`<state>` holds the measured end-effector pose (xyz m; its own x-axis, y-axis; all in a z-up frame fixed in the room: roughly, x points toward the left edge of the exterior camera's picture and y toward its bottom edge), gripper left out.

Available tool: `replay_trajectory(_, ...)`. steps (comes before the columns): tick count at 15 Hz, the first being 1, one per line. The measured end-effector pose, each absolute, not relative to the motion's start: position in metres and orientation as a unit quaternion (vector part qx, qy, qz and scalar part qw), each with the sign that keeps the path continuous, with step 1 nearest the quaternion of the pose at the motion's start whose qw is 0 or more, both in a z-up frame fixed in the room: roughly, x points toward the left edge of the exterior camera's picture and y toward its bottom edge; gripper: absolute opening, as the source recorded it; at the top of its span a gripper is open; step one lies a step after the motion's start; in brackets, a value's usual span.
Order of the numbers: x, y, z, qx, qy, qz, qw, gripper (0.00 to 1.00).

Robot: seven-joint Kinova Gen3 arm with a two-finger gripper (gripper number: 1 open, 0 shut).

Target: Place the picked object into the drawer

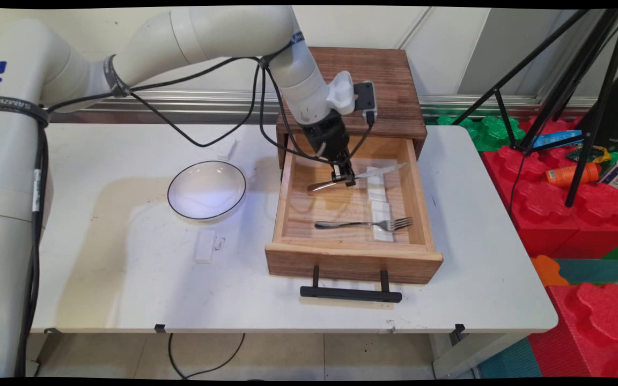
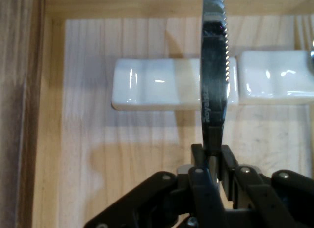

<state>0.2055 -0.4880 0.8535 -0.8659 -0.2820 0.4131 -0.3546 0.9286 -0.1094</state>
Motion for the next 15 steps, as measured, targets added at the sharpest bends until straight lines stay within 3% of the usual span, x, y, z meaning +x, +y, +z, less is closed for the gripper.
replay_trajectory(10, 0.202, -0.505, 0.823, 0.166, -0.964, 0.085, 0.189, 0.00)
replay_trajectory(11, 0.201, -0.506, 0.821, 0.169, -0.963, 0.084, 0.190, 1.00)
replay_trajectory(15, 0.200, -0.509, 0.819, 0.179, -0.960, 0.087, 0.196, 1.00)
